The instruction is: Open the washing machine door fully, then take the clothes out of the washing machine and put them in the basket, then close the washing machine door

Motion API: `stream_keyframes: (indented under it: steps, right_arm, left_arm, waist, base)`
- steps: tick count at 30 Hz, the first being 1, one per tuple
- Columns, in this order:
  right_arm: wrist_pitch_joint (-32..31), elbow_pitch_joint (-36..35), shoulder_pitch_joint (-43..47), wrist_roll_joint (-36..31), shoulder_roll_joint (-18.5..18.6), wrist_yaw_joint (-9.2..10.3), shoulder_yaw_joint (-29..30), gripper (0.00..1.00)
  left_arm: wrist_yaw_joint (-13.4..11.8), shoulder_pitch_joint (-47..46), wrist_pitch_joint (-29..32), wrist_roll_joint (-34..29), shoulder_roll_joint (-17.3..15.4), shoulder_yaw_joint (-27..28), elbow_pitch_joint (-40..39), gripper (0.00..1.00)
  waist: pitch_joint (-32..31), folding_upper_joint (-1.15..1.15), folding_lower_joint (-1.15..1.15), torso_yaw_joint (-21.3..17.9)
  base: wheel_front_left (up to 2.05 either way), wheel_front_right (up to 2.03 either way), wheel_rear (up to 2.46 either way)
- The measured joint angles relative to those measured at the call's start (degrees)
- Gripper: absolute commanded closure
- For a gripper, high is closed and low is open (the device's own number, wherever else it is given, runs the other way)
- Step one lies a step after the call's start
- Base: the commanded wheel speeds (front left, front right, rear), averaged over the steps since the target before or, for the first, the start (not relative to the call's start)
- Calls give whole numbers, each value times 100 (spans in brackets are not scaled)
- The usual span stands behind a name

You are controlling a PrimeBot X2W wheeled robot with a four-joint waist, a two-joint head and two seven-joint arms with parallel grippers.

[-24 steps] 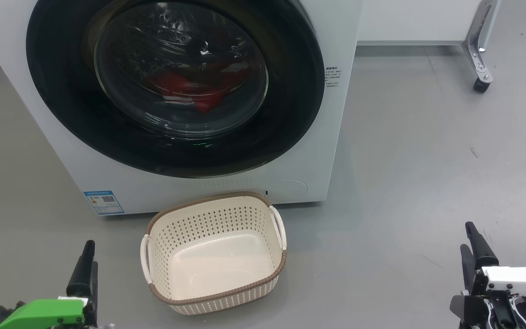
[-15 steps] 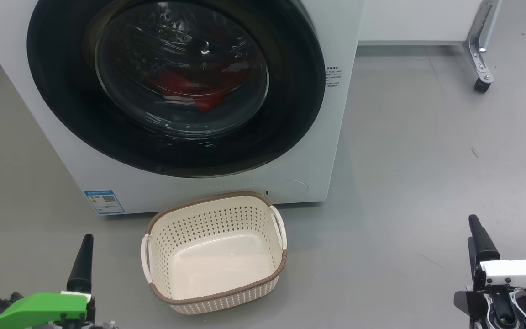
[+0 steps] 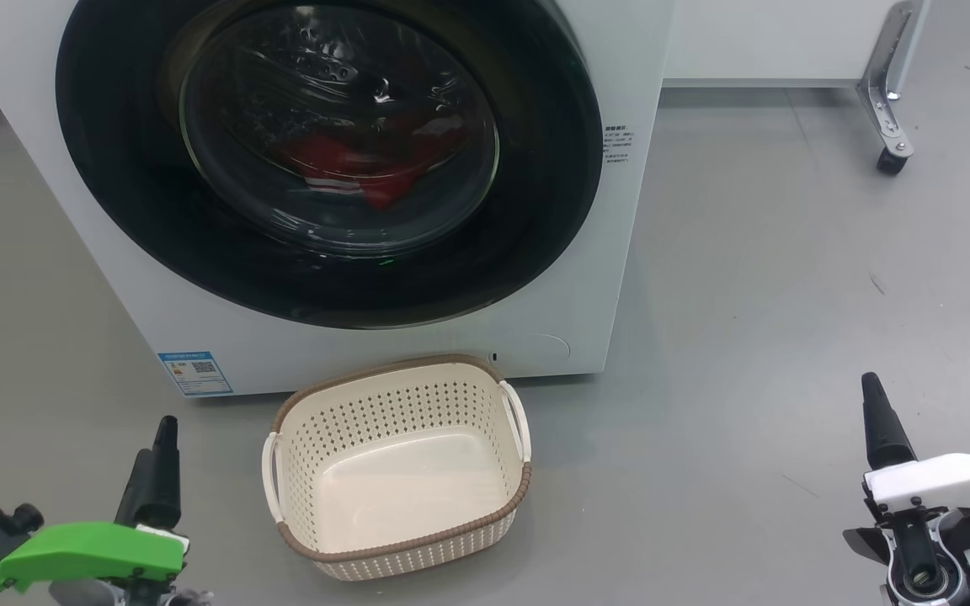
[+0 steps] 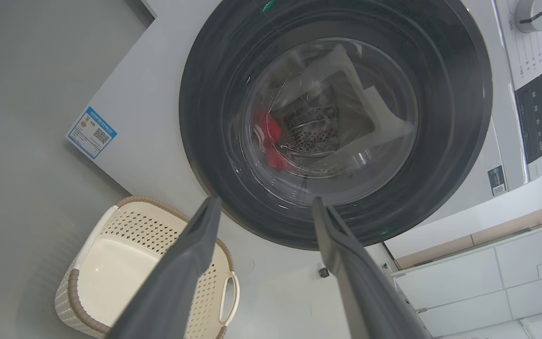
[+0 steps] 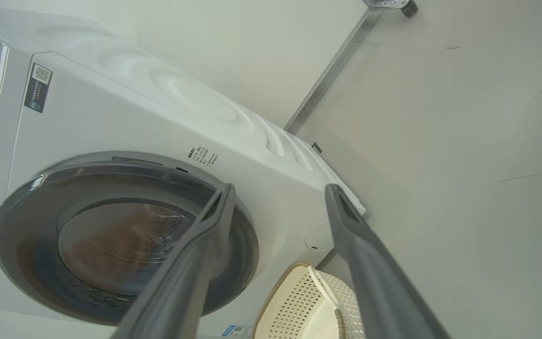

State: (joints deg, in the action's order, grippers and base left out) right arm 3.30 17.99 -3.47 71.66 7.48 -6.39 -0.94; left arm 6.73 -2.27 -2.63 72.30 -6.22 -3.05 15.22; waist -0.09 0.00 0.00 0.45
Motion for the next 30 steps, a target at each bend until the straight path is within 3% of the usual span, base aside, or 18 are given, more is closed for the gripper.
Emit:
stream_keyframes:
  steps: [16, 30]
  right_arm:
    - [267, -119, -78, -1833, 140, 159, -530, 0]
    - [515, 5, -76, -2944, 138, 260, -865, 0]
  left_arm:
    - [-249, -77, -300, -1773, -199, -579, -126, 0]
    - [-398, -77, -561, -2878, -202, -1003, -140, 0]
  waist:
    - [-55, 0, 0, 3]
    - [-70, 0, 0, 18]
  base:
    - [0, 0, 0]
    - [0, 0, 0]
